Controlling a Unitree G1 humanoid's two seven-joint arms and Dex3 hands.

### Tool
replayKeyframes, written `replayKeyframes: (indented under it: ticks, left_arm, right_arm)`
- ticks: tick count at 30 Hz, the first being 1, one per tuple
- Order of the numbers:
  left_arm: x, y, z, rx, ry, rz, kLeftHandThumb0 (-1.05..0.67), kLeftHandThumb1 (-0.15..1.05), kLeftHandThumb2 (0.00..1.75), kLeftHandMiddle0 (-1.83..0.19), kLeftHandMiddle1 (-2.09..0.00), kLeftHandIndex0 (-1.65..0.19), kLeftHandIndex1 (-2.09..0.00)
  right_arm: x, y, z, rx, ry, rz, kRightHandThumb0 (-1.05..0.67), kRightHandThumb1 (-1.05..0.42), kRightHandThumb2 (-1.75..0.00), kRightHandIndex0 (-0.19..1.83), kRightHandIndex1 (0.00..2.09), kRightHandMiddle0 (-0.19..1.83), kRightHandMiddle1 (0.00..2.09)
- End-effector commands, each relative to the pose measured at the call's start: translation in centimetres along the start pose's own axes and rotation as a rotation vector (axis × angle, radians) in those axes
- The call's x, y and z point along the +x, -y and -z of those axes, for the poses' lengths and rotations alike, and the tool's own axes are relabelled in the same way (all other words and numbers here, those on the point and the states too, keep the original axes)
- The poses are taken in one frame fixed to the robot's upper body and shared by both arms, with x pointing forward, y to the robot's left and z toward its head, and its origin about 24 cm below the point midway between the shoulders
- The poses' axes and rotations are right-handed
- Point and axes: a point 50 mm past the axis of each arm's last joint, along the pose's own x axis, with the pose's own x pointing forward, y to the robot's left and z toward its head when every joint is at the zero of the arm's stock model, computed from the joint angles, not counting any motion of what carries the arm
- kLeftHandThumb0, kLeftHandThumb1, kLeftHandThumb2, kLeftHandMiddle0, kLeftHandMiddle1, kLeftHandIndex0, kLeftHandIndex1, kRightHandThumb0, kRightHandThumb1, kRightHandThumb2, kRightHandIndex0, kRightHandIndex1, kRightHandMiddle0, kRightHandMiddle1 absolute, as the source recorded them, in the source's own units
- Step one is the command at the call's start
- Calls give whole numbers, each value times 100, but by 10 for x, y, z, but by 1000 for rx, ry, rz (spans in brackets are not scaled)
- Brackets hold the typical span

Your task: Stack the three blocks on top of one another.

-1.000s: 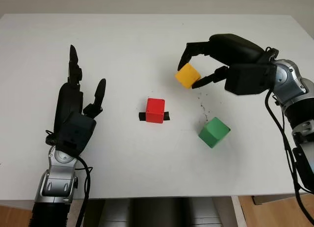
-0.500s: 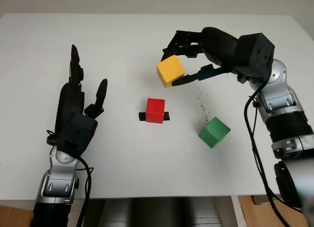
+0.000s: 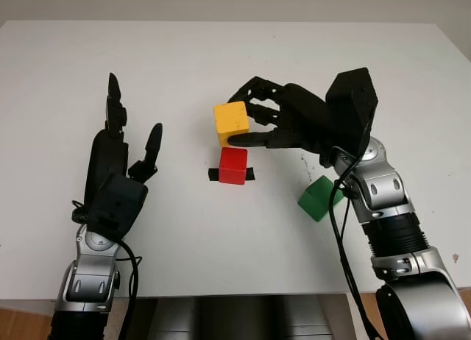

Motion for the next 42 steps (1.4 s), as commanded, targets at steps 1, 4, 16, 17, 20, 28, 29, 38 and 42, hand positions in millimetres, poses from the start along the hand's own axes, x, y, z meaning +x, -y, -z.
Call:
replayKeyframes:
  ticks: [1, 4, 16, 17, 20, 28, 29, 38, 42]
  left_arm:
    - [-3, 0, -2, -8, 11, 1, -76, 105, 61, 19, 0, 19, -2]
    - [-3, 0, -2, -11, 7, 2, -76, 105, 61, 19, 0, 19, -1]
    - [-2, 1, -1, -16, 11, 10, -76, 105, 61, 19, 0, 19, 0]
    - [-2, 1, -1, -16, 10, 6, -76, 105, 61, 19, 0, 19, 0]
    - [-2, 1, -1, -18, 12, 8, -76, 105, 60, 19, 0, 19, -1]
    - [-2, 1, -1, -10, 12, 11, -77, 105, 61, 19, 0, 19, 0]
    - [-2, 1, -1, -6, 10, 12, -77, 105, 62, 19, 0, 19, 0]
    - [-2, 1, 0, -33, 6, 12, -76, 105, 61, 19, 0, 19, 0]
    - [-2, 2, 0, -44, 6, 19, -76, 105, 60, 19, 0, 19, 0]
  right_arm:
    - [-3, -7, 1, 23, 6, 13, -41, -100, -5, 27, 4, 19, 174]
    - [-7, -12, 3, 46, 1, 26, -41, -100, -5, 24, 2, 17, 178]
    - [-14, -13, 10, 48, -15, 94, -41, -102, -6, 25, 4, 14, 171]
    - [-14, -12, 10, 45, -18, 96, -41, -102, -5, 25, 4, 14, 170]
    - [-14, -10, 11, 31, -27, 102, -40, -101, -5, 25, 4, 15, 169]
    - [-13, -5, 11, -8, -21, 100, -41, -100, -5, 27, 5, 20, 169]
    - [-13, -5, 12, -12, -22, 99, -41, -100, -5, 28, 6, 21, 169]
    - [-12, -5, 16, -91, -35, 84, -42, -96, -5, 31, 7, 26, 164]
    - [-12, -5, 17, -115, -32, 71, -41, -95, -5, 32, 8, 28, 162]
